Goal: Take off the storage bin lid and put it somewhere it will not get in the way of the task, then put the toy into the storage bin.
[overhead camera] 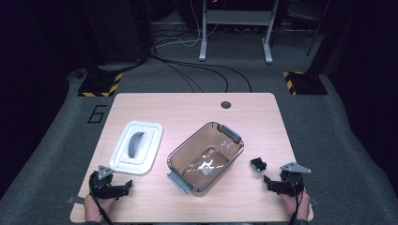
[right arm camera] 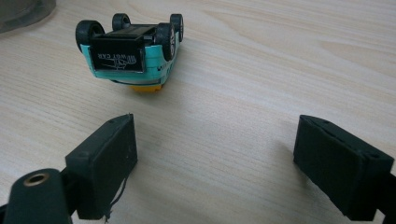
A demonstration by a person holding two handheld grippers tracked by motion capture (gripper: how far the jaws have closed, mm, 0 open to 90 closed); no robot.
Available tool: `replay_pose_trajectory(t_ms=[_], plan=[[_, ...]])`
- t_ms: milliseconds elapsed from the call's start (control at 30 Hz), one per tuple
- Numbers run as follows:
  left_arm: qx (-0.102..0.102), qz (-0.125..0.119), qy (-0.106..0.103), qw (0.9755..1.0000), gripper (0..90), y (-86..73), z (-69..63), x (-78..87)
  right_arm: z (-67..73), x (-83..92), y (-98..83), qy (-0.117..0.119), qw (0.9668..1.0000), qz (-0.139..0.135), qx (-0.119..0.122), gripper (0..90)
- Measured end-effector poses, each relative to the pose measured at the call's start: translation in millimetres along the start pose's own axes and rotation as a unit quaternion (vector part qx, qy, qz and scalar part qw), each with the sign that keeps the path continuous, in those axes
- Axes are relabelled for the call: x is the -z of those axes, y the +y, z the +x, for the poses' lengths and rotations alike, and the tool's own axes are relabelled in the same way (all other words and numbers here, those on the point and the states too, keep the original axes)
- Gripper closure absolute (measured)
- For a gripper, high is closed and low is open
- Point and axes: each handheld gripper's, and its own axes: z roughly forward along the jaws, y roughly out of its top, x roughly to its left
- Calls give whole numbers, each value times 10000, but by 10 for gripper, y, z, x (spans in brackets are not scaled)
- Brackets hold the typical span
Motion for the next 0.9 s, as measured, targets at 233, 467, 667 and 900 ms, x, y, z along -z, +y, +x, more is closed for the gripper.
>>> replay_pose_trajectory(t_ms=[233, 467, 667, 900], plan=[[-29, 2, -43, 10000, 0, 6, 12, -7, 1, 1, -1, 37, 10000, 5, 16, 125], [7, -5, 20, 10000, 0, 10, 7, -12, 1, 0, 1, 65, 10000, 19, 31, 120], [64, 15, 57, 10000, 0, 21, -5, -18, 0, -15, 8, -21, 10000, 67, 25, 59], [104, 17, 141, 9998, 0, 34, -4, -29, 11, -41, 53, -208, 9991, 295, -200, 0]])
